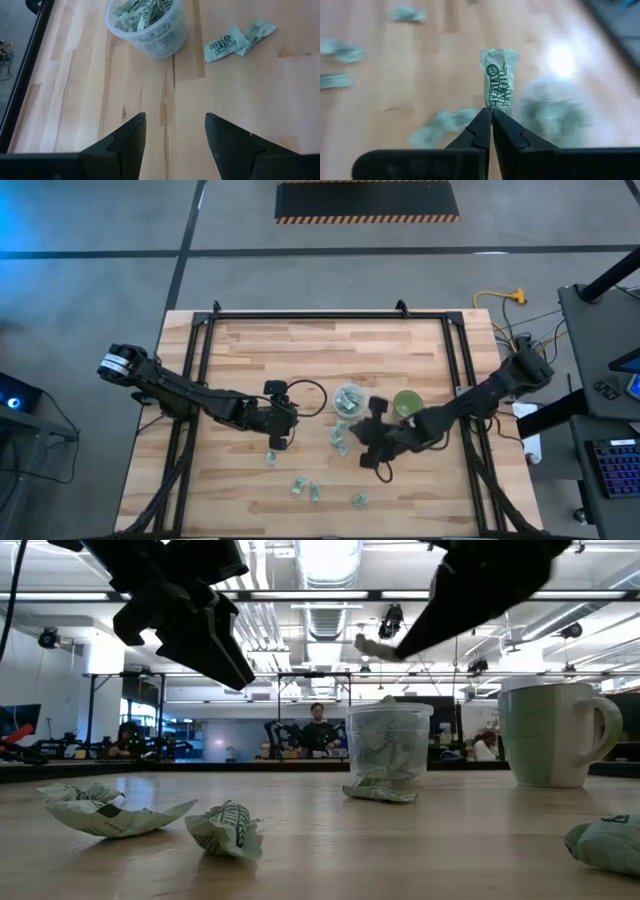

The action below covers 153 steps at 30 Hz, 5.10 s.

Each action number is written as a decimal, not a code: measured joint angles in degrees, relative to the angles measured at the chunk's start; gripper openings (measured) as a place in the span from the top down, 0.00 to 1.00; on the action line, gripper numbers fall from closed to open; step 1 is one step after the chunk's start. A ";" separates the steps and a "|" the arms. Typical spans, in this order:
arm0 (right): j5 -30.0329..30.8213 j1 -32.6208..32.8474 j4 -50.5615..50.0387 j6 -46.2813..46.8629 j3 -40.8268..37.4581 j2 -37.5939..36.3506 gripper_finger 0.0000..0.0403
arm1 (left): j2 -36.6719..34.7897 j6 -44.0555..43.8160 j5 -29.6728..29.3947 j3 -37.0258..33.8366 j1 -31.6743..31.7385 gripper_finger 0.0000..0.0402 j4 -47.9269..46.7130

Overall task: Pick and place Stevia / Truvia into bins
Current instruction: Put the green stevia packet into the transparent container

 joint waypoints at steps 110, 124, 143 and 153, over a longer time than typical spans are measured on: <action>-15.39 -2.96 -23.89 -8.61 8.85 -1.79 0.66 | 0.44 -35.21 21.00 -1.22 -6.92 0.53 -13.55; -14.83 0.81 -23.39 -4.11 4.89 -1.75 0.71 | 10.92 -40.54 22.58 -1.03 -7.82 0.53 -12.37; -14.84 0.96 -22.14 -3.89 2.69 -1.75 0.74 | 10.59 -38.07 24.94 -0.94 -7.82 0.94 -12.02; -14.86 0.94 -22.17 -4.09 2.69 -1.75 0.77 | 8.96 -29.38 21.34 1.89 -6.49 0.98 -11.54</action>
